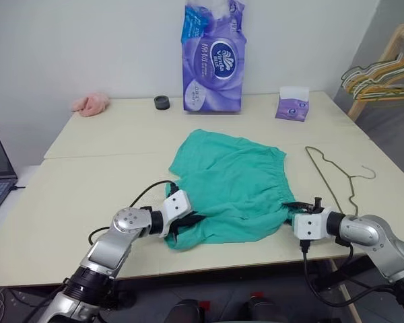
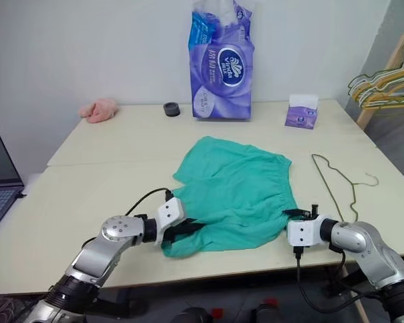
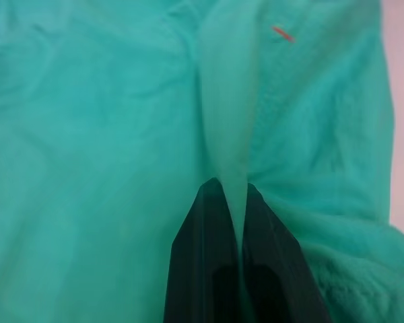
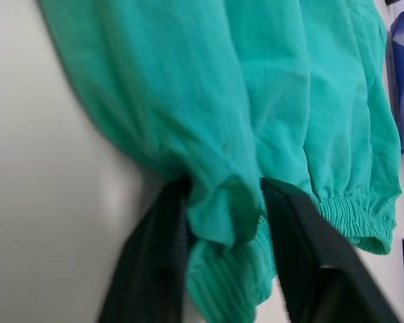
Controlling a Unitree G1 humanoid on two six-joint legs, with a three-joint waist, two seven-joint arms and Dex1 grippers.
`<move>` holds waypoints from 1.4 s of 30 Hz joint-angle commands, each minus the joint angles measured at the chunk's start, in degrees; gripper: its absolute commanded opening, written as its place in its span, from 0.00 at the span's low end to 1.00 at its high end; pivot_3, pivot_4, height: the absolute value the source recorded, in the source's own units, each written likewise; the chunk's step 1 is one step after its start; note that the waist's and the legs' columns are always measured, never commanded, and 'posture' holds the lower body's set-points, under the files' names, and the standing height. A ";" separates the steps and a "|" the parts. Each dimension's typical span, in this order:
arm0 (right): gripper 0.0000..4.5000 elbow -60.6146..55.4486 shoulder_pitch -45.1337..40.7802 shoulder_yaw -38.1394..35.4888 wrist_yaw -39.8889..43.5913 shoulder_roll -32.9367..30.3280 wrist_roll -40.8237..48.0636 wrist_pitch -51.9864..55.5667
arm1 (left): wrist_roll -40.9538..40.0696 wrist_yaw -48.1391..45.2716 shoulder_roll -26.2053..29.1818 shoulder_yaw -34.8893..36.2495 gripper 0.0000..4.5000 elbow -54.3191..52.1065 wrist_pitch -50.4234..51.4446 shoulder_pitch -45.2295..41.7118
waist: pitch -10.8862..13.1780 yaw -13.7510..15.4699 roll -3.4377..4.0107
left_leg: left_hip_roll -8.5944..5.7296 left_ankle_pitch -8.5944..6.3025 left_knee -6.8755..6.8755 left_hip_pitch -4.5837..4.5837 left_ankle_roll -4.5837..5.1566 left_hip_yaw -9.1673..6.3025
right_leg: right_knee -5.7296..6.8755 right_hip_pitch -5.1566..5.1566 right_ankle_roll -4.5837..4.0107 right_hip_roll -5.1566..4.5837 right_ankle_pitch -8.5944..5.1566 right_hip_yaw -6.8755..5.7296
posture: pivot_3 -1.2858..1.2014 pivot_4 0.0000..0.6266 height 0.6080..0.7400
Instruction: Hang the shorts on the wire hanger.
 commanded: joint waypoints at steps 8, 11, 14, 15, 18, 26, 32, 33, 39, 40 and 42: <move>0.00 -3.71 -2.20 0.59 8.90 -1.08 8.15 1.00 | -3.00 -10.18 9.14 1.23 0.00 -4.90 0.51 2.27 | 0.00 0.08 0.00 | 0.02 0.00 0.00 0.03 0.01 -0.03 | 0.05 0.01 0.04 0.02 -0.03 -0.05 | 0.53 0.04 1.00; 0.00 -7.16 0.34 0.07 13.35 -3.86 11.21 3.69 | -4.46 -13.29 11.91 0.78 0.00 -8.19 2.24 4.30 | 0.00 0.12 0.00 | 0.02 -0.02 0.00 -0.01 0.04 -0.02 | 0.00 0.00 -0.06 0.00 0.00 -0.04 | 0.53 0.04 1.00; 0.00 -12.01 3.65 -1.36 16.81 -7.16 14.15 8.16 | -5.34 -14.74 13.28 0.21 0.00 -10.79 3.74 5.92 | 0.01 0.24 0.00 | 0.01 -0.05 0.00 -0.03 0.10 -0.02 | -0.02 0.00 -0.08 -0.02 -0.02 -0.05 | 0.52 0.04 1.00; 0.00 -13.50 4.70 -1.90 17.70 -8.26 14.96 9.60 | -5.66 -14.85 13.34 0.13 0.00 -11.54 4.33 6.26 | 0.01 0.31 0.00 | 0.02 -0.06 0.00 -0.02 0.10 -0.02 | -0.02 0.00 -0.08 -0.02 -0.03 -0.04 | 0.52 0.04 1.00; 0.00 -16.97 6.98 -2.86 19.28 -10.74 16.47 13.38 | -5.87 -14.74 13.19 0.14 0.00 -12.76 5.18 6.77 | 0.02 0.26 -0.01 | 0.02 -0.06 0.01 -0.01 0.11 -0.03 | 0.00 0.01 0.17 -0.03 -0.17 -0.08 | 0.52 0.05 1.00; 0.00 -26.71 12.54 -5.54 22.55 -14.75 20.70 23.73 | -5.38 -14.93 12.93 -0.81 0.00 -13.00 5.09 6.32 | 0.02 0.19 -0.01 | 0.08 -0.05 0.05 0.03 0.09 -0.02 | 0.06 0.03 0.23 0.01 -0.16 -0.10 | 0.52 0.05 1.00; 0.00 -27.09 11.76 -3.88 22.83 -14.65 18.84 25.89 | -5.30 -13.88 12.29 -1.78 0.00 -14.51 6.99 7.42 | 0.03 0.16 -0.03 | 0.07 -0.05 0.05 0.02 0.09 0.01 | 0.01 0.03 0.24 0.01 -0.16 -0.07 | 0.51 0.05 1.00; 0.09 -26.97 11.62 -3.99 22.99 -14.86 18.72 26.08 | -6.37 -14.00 12.14 -1.68 0.04 -15.07 8.42 7.71 | 0.03 0.16 -0.03 | 0.07 -0.05 0.05 0.02 0.09 0.01 | 0.01 0.03 0.24 0.01 -0.16 -0.07 | 0.51 0.05 1.00; 0.51 -28.08 13.57 -5.87 26.29 -17.95 20.24 26.54 | -8.04 -13.56 12.09 -0.96 0.41 -17.46 10.62 9.08 | 0.04 0.15 -0.03 | 0.07 -0.05 0.04 0.02 0.09 0.00 | 0.01 0.03 0.24 0.01 -0.17 -0.09 | 0.51 0.05 1.00; 0.58 -28.54 13.99 -6.85 26.86 -18.47 21.21 26.92 | -8.25 -13.50 12.26 -0.67 0.47 -17.64 10.80 9.21 | 0.04 0.16 -0.03 | 0.07 -0.05 0.04 0.02 0.09 0.00 | 0.01 0.03 0.24 0.01 -0.17 -0.08 | 0.51 0.05 1.00; 0.73 -29.15 14.18 -9.44 27.57 -18.87 23.99 28.58 | -9.26 -13.05 12.26 0.47 0.60 -17.93 11.22 9.27 | 0.05 0.16 -0.04 | 0.08 -0.05 0.04 0.02 0.09 -0.01 | 0.01 0.04 0.24 0.00 -0.17 -0.09 | 0.51 0.05 1.00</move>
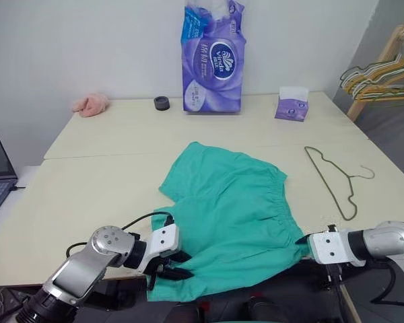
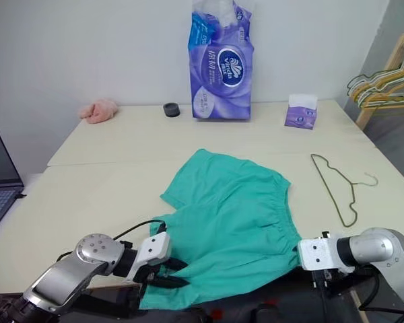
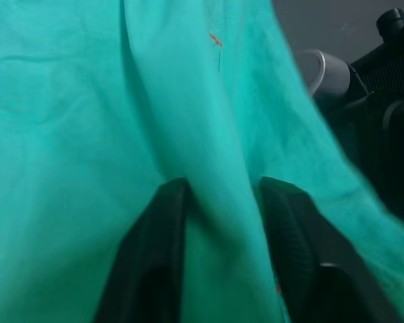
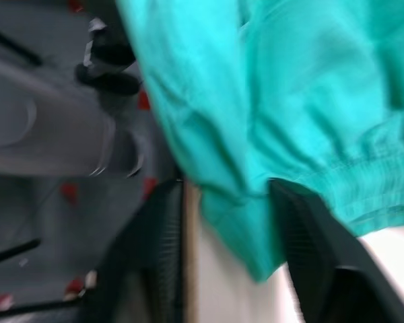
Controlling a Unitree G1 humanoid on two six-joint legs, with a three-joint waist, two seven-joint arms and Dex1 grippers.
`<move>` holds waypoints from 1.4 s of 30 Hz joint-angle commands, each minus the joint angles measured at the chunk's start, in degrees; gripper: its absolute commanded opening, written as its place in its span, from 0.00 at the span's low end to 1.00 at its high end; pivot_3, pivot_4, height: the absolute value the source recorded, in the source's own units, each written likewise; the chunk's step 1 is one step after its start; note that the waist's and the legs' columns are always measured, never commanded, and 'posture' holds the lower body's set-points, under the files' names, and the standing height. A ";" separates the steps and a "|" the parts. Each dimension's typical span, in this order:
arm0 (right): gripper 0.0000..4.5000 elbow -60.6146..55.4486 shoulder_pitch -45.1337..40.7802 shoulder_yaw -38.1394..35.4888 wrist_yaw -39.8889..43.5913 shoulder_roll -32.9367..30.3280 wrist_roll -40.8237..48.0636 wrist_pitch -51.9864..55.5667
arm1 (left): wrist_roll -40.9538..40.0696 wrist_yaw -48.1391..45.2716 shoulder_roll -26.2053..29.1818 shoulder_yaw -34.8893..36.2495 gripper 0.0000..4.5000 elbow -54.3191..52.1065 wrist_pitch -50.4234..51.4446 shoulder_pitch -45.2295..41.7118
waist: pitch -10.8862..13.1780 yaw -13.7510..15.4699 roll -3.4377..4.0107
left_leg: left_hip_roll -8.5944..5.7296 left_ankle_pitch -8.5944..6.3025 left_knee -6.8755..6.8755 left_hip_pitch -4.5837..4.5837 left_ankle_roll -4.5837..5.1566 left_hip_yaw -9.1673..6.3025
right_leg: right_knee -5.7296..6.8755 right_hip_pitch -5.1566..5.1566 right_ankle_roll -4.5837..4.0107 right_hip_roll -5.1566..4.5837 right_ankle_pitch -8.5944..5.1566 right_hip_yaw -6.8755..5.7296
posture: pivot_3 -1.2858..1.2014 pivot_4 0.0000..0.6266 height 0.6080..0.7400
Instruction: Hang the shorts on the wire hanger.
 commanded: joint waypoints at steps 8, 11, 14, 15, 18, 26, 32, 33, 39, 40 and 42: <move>0.97 6.03 -9.80 -20.61 -11.48 8.34 16.93 22.00 | -9.14 12.08 -9.68 11.03 0.99 -1.49 6.67 -10.49 | 0.14 0.04 -0.24 | 0.03 0.00 0.04 0.01 -0.01 -0.02 | 0.01 0.03 0.05 0.01 0.06 -0.02 | 0.52 0.07 1.00; 0.97 12.77 -13.71 -21.63 -23.31 13.78 13.27 30.43 | -6.14 16.21 -13.36 9.49 0.99 -1.02 5.58 -15.20 | 0.15 0.40 -0.30 | -0.06 0.01 0.24 -0.13 -0.01 -0.07 | 0.01 0.01 0.06 -0.04 0.15 -0.02 | 0.51 0.07 1.00; 0.97 21.85 -18.86 -21.46 -32.64 18.51 10.64 35.38 | -2.69 17.61 -15.53 5.76 0.99 -0.15 3.49 -19.51 | 0.11 0.12 -0.29 | -0.15 0.02 0.21 -0.11 -0.03 0.02 | -0.01 0.02 -0.17 -0.12 0.29 0.10 | 0.51 0.07 1.00; 0.97 22.93 -19.56 -21.28 -33.24 18.81 10.33 35.65 | -2.50 17.62 -15.81 5.40 0.99 -0.05 3.43 -19.96 | 0.11 0.07 -0.23 | -0.18 0.02 0.18 -0.10 -0.03 0.05 | -0.01 0.01 -0.18 -0.14 0.29 0.13 | 0.51 0.07 1.00; 0.97 30.91 -23.97 -20.87 -36.17 20.71 9.51 36.43 | -1.62 16.77 -17.25 3.30 0.99 1.04 2.10 -22.63 | 0.10 -0.22 -0.03 | -0.17 0.04 0.04 -0.09 -0.06 0.10 | 0.00 -0.06 -0.27 -0.14 0.24 0.17 | 0.51 0.07 1.00; 0.97 46.07 -29.74 -18.64 -36.34 21.07 8.04 35.82 | -0.17 15.47 -18.34 1.00 0.99 2.88 -0.49 -25.17 | 0.07 -1.36 0.02 | -0.15 0.02 -0.02 -0.11 -0.02 0.15 | 0.01 -0.11 -0.30 -0.10 0.23 0.18 | 0.51 0.08 1.00; 0.97 51.31 -29.92 -17.78 -32.74 21.78 9.82 40.46 | -0.11 14.92 -18.22 0.94 0.99 2.16 -0.33 -24.59 | 0.07 -1.49 0.00 | -0.14 0.02 0.01 -0.02 0.02 0.14 | 0.02 0.00 -0.28 -0.07 0.23 0.16 | 0.51 0.09 1.00; 0.89 52.19 -30.07 -17.88 -32.65 21.93 10.03 41.24 | -0.09 14.88 -18.23 0.92 1.00 2.13 -0.31 -24.60 | 0.07 -1.50 0.00 | -0.13 0.02 0.01 0.00 0.02 0.13 | 0.02 0.03 -0.28 -0.06 0.23 0.15 | 0.51 0.09 1.00; 0.48 57.40 -30.11 -17.16 -32.15 22.36 9.73 42.13 | 0.01 14.90 -18.45 0.87 1.00 2.39 -0.41 -24.82 | -0.21 -1.45 -0.47 | -0.10 0.02 0.03 0.07 0.02 0.08 | 0.02 0.13 -0.26 -0.01 0.23 0.11 | 0.51 0.09 1.00; 0.39 58.01 -30.17 -17.17 -32.29 22.46 9.69 42.11 | 0.00 14.90 -18.47 0.90 1.00 2.44 -0.41 -24.83 | -0.27 -1.45 -0.57 | -0.10 0.02 0.03 0.08 0.02 0.08 | 0.02 0.14 -0.26 -0.01 0.23 0.11 | 0.51 0.09 1.00; 0.25 58.77 -29.85 -16.38 -32.31 22.52 8.98 41.45 | -0.03 14.86 -18.47 0.93 1.00 2.56 -0.38 -24.84 | -0.40 -1.46 -0.77 | -0.10 0.02 0.03 0.10 0.02 0.06 | 0.01 0.17 -0.26 -0.01 0.23 0.10 | 0.51 0.09 1.00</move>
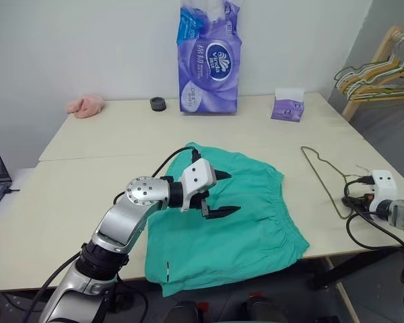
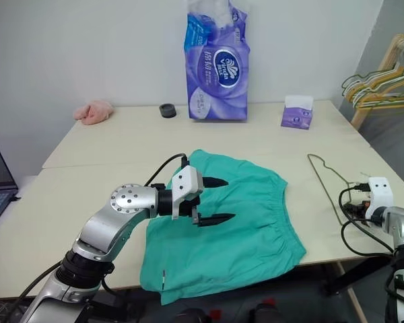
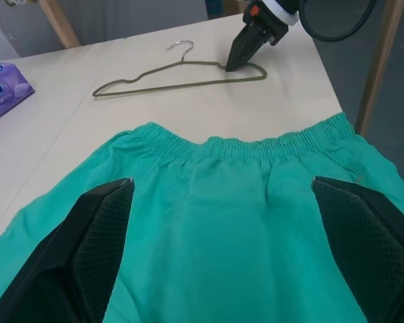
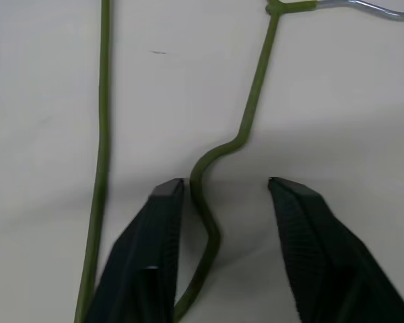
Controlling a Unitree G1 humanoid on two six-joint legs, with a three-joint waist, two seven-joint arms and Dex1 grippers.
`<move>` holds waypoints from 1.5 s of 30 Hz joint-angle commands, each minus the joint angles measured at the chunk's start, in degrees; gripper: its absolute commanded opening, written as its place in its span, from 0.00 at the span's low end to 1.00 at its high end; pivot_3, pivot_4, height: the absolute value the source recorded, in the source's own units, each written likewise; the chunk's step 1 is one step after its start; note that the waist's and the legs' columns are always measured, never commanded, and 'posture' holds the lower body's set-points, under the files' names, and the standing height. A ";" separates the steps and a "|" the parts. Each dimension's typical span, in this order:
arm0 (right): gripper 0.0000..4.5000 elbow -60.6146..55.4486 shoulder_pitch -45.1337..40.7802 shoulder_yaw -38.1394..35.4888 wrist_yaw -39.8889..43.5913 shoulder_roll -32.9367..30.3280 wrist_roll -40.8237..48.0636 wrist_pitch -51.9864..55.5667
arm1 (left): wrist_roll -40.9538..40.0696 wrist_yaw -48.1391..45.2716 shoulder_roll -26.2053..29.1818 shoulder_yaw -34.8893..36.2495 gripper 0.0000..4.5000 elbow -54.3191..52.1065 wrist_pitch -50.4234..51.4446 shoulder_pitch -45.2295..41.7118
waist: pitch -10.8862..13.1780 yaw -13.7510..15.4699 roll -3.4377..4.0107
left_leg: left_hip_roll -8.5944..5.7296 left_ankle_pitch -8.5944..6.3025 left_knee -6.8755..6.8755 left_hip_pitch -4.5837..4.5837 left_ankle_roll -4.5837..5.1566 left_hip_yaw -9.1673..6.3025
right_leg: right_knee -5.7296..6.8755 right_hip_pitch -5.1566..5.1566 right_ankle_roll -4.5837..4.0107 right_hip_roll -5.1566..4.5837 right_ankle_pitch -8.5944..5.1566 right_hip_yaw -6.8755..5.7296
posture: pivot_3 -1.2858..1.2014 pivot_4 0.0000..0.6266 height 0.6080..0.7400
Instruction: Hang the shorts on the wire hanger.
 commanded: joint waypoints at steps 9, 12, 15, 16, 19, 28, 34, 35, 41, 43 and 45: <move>0.00 -1.73 3.37 4.28 -1.21 1.80 -3.71 -4.86 | -1.79 2.04 -1.47 3.63 1.00 2.55 1.12 -1.73 | -0.28 -0.03 -0.41 | 0.01 0.00 0.00 0.31 0.00 0.00 | -0.04 0.32 0.26 -0.01 -0.14 0.02 | 0.51 0.07 1.00; 0.00 -7.92 4.56 6.17 -0.09 0.51 -5.38 -8.50 | -0.59 3.66 -1.27 5.78 1.00 6.86 -1.15 -3.16 | -0.21 -0.03 -0.31 | 0.03 0.00 -0.04 0.47 0.00 0.00 | -0.02 0.40 0.29 0.00 -0.17 0.02 | 0.51 0.07 1.00; 0.00 -15.71 5.87 8.34 2.44 -1.14 -6.63 -12.38 | 0.97 5.93 -1.09 8.14 1.00 12.33 -3.81 -5.79 | 0.01 -0.13 0.03 | 0.07 0.00 -0.05 0.48 -0.01 0.00 | 0.01 0.38 0.28 0.04 -0.18 0.01 | 0.50 0.06 1.00; 0.00 -18.87 6.25 9.36 3.76 -1.95 -7.11 -14.11 | 1.14 6.56 -1.03 9.18 1.00 14.52 -4.45 -7.11 | 0.10 -0.24 0.19 | 0.07 0.00 -0.05 0.48 -0.01 0.04 | 0.01 0.36 0.29 0.04 -0.17 0.05 | 0.50 0.06 1.00; 0.00 -26.98 6.50 11.81 8.50 -4.12 -7.55 -18.79 | 0.41 6.19 -0.22 11.70 1.00 20.24 -4.75 -11.16 | 0.17 -0.64 0.46 | 0.05 0.00 -0.05 0.27 -0.02 0.12 | 0.04 0.10 0.33 0.04 -0.16 0.12 | 0.50 0.06 1.00; 0.00 -34.01 3.47 20.16 17.65 -12.02 -16.80 -43.83 | -2.43 -3.02 5.01 14.45 1.00 35.96 -0.36 -20.74 | 0.20 -0.77 0.47 | -0.06 0.02 -0.03 -0.21 -0.10 -0.01 | -0.06 -0.30 0.16 -0.04 -0.02 -0.01 | 0.50 0.05 1.00; 0.00 -34.49 -0.04 23.83 16.37 -13.54 -25.47 -63.38 | -3.40 -14.59 8.61 10.55 1.00 38.69 6.76 -19.03 | 0.21 -1.30 0.46 | -0.13 0.10 -0.04 -0.29 -0.25 0.01 | -0.03 -0.44 0.18 -0.12 -0.04 0.04 | 0.49 0.05 1.00; 0.00 -34.21 -0.60 24.23 15.96 -13.57 -26.54 -66.23 | -3.64 -17.01 9.29 9.43 1.00 37.64 7.99 -17.92 | 0.21 -1.51 0.46 | -0.13 0.11 -0.06 -0.34 -0.27 0.02 | -0.02 -0.49 0.18 -0.12 -0.04 0.05 | 0.49 0.05 1.00; 0.00 -35.03 -1.58 24.94 15.53 -11.78 -27.54 -73.29 | -3.48 -23.44 10.45 5.84 1.00 33.42 10.32 -14.72 | 0.28 -1.67 0.33 | -0.11 0.12 -0.04 -0.36 -0.28 0.01 | 0.01 -0.50 0.15 -0.12 -0.04 0.07 | 0.49 0.05 1.00; 0.00 -35.45 -2.23 25.26 15.94 -10.72 -27.52 -73.78 | -3.96 -25.10 10.39 5.11 1.00 31.66 11.61 -13.98 | 0.28 -1.72 0.33 | -0.11 0.11 -0.03 -0.35 -0.26 0.02 | 0.04 -0.50 0.15 -0.12 -0.04 0.10 | 0.49 0.05 1.00; 0.00 -35.42 -2.69 25.36 16.20 -9.99 -27.54 -74.09 | -4.15 -25.85 10.19 4.79 1.00 30.60 12.35 -13.44 | 0.28 -1.75 0.33 | -0.10 0.10 -0.02 -0.32 -0.25 0.03 | 0.07 -0.50 0.15 -0.12 -0.04 0.11 | 0.49 0.05 1.00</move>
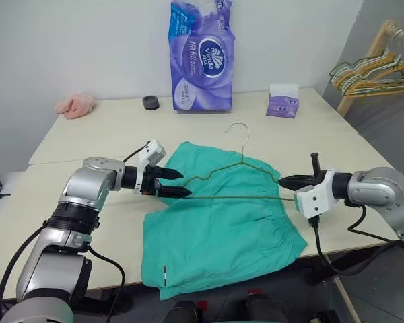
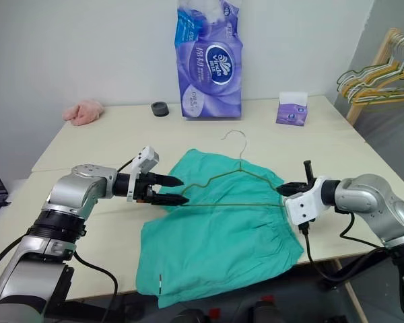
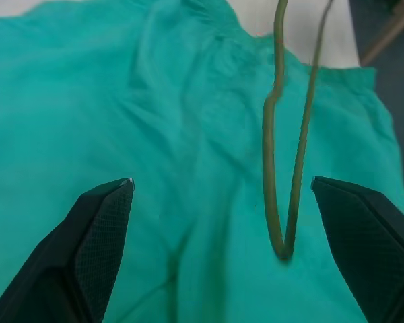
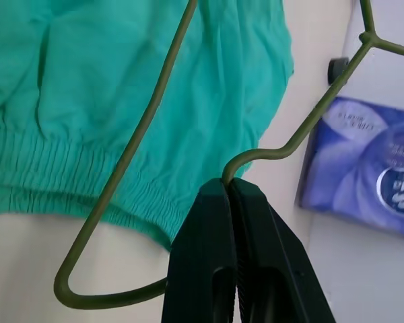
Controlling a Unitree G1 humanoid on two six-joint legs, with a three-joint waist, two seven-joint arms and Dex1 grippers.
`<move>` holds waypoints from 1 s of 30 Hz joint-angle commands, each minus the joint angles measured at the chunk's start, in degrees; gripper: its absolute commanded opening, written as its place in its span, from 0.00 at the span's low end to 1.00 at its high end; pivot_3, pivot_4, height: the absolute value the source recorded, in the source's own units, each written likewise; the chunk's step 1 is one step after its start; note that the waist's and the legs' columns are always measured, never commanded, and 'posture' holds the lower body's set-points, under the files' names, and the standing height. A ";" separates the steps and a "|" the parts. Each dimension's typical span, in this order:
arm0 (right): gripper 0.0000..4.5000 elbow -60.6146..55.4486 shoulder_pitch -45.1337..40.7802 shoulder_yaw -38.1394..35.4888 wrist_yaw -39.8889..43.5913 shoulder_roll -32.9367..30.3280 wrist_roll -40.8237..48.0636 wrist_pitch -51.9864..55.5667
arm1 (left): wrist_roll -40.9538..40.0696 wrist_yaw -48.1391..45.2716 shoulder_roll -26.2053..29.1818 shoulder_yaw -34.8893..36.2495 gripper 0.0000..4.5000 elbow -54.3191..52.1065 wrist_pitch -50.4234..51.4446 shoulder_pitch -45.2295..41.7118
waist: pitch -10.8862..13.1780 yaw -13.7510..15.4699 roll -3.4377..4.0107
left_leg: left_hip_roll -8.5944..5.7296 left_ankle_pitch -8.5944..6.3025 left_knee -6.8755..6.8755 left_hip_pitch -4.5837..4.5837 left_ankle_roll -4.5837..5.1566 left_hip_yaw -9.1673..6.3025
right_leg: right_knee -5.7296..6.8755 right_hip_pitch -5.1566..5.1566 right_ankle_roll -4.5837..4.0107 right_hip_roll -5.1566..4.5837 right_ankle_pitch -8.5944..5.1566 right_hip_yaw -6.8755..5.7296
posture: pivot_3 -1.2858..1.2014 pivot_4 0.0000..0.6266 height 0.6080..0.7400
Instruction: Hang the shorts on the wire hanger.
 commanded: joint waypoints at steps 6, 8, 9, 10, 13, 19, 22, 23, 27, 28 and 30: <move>0.00 -1.24 -3.23 -0.52 0.19 1.24 0.48 -1.53 | -0.99 -5.87 1.69 -2.47 1.00 -7.01 0.40 3.30 | 0.00 -0.03 0.01 | 0.01 -0.04 0.00 0.02 0.08 0.01 | 0.02 0.00 -0.03 0.01 -0.01 0.02 | 0.48 0.05 1.00; 0.00 -1.40 -3.20 -0.59 0.27 1.29 0.59 -1.52 | -0.81 -6.07 1.78 -2.57 1.00 -6.99 0.53 3.37 | 0.00 -0.01 0.00 | 0.01 -0.04 0.00 0.02 0.08 0.01 | 0.02 0.00 -0.04 0.01 -0.01 0.01 | 0.48 0.05 1.00; 0.00 -1.56 -3.14 -0.65 0.30 1.39 0.83 -1.39 | -0.48 -5.92 1.70 -2.64 1.00 -6.62 0.46 3.20 | 0.00 -0.02 0.01 | 0.01 -0.05 0.00 0.01 0.09 0.01 | 0.02 0.00 -0.04 0.01 -0.01 0.01 | 0.48 0.05 1.00; 0.00 -1.64 -3.11 -0.67 0.32 1.45 0.95 -1.35 | -0.33 -5.76 1.48 -2.58 1.00 -6.16 0.42 2.97 | 0.00 -0.01 0.01 | 0.01 -0.06 0.01 0.01 0.11 0.01 | 0.02 0.00 -0.04 0.01 -0.01 0.01 | 0.48 0.05 1.00; 0.00 -1.89 -2.97 -0.73 0.40 1.62 1.15 -1.27 | 0.00 -5.03 0.88 -2.36 1.00 -5.28 0.12 2.57 | 0.00 -0.02 0.01 | 0.01 -0.09 0.01 0.02 0.17 0.01 | 0.03 0.00 -0.04 0.01 -0.01 0.01 | 0.48 0.05 1.00; 0.00 -3.43 -2.32 -0.75 0.75 2.19 1.87 -0.42 | -0.84 -4.10 -0.06 -2.14 0.61 -5.78 1.02 2.61 | 0.00 -0.02 0.01 | 0.01 -0.09 0.02 0.02 0.17 0.01 | 0.04 0.00 -0.04 0.02 -0.01 0.01 | 0.48 0.06 1.00; 0.00 -3.84 -2.04 -0.89 1.04 2.23 2.14 -0.28 | -1.22 -4.00 -0.21 -2.10 0.39 -6.58 1.54 3.02 | 0.00 -0.02 0.01 | 0.01 -0.09 0.02 0.02 0.17 0.01 | 0.04 0.00 -0.04 0.02 -0.01 0.01 | 0.48 0.06 1.00; 0.00 -3.99 -1.96 -0.87 1.19 2.28 2.35 -0.23 | -1.32 -3.92 -0.30 -2.12 0.33 -6.90 1.71 3.20 | 0.00 -0.02 0.01 | 0.01 -0.09 0.02 0.02 0.17 0.01 | 0.04 0.00 -0.04 0.02 -0.01 0.01 | 0.48 0.06 1.00; 0.00 -4.70 -1.52 -0.21 2.61 2.04 3.14 0.08 | -1.50 -3.74 -0.45 -2.17 0.06 -7.84 2.22 3.76 | 0.00 -0.03 0.01 | 0.01 -0.09 0.02 0.02 0.18 0.01 | 0.04 0.00 -0.04 0.01 -0.01 0.01 | 0.48 0.06 1.00; 0.00 -5.01 -1.23 0.00 2.99 1.84 3.31 -0.28 | -1.55 -3.66 -0.49 -2.12 0.00 -8.10 2.38 3.89 | 0.00 -0.04 0.01 | 0.01 -0.09 0.02 0.02 0.18 0.01 | 0.04 0.00 -0.04 0.02 -0.01 0.01 | 0.48 0.06 1.00; 0.00 -5.77 -0.47 0.24 4.27 1.46 4.40 -0.14 | -1.53 -3.46 -0.59 -2.04 0.00 -8.47 2.57 4.09 | 0.00 -0.03 0.01 | 0.01 -0.10 0.02 0.02 0.18 0.01 | 0.04 0.00 -0.04 0.02 -0.01 0.01 | 0.48 0.06 1.00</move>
